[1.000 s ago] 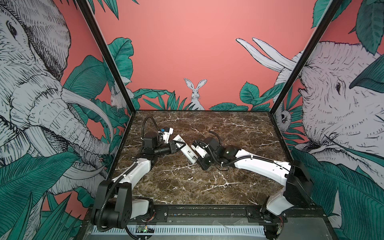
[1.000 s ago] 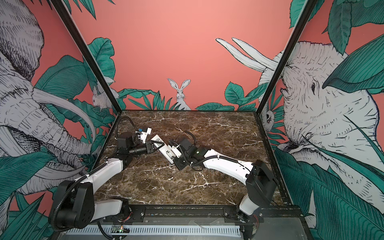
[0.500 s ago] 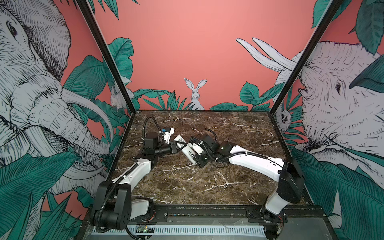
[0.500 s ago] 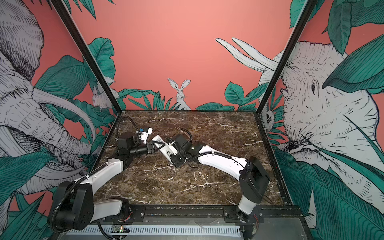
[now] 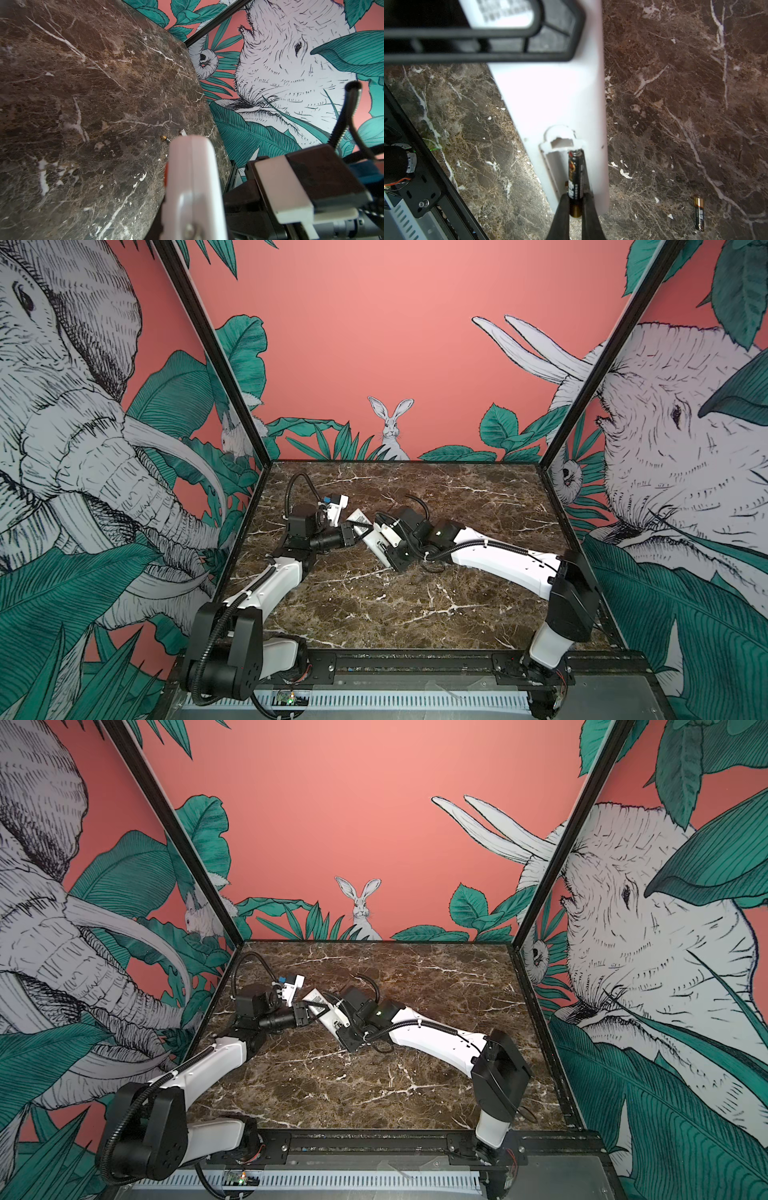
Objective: Load the batteries into the remote control
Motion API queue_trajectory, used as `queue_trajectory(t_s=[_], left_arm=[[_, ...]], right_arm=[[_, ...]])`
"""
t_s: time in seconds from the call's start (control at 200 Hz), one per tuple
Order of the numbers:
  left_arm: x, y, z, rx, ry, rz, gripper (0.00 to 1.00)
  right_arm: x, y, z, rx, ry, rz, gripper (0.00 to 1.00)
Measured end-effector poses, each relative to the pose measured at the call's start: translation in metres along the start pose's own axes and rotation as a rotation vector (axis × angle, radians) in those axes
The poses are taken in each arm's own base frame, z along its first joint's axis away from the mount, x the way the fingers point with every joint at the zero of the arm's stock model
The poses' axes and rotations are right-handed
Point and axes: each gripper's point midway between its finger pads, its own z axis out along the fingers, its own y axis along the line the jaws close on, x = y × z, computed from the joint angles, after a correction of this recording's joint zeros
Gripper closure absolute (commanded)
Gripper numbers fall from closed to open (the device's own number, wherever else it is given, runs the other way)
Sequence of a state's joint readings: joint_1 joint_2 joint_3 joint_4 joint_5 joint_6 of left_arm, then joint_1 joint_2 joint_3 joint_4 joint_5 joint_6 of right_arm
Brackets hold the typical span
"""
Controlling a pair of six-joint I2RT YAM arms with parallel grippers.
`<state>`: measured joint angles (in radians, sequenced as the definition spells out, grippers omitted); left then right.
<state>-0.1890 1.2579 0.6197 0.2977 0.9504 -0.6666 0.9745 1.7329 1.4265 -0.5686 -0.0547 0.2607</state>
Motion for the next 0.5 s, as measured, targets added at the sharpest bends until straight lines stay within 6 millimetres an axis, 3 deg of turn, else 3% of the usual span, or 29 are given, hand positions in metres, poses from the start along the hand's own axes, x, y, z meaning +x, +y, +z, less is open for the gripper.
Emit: queue_trajectory(t_s=[0.5], left_arm=[[-0.0018, 0.0029, 0.0016, -0.002, -0.005, -0.022, 1.00]], right_arm=[[-0.0020, -0.0021, 0.0016, 0.014, 0.000, -0.004, 0.84]])
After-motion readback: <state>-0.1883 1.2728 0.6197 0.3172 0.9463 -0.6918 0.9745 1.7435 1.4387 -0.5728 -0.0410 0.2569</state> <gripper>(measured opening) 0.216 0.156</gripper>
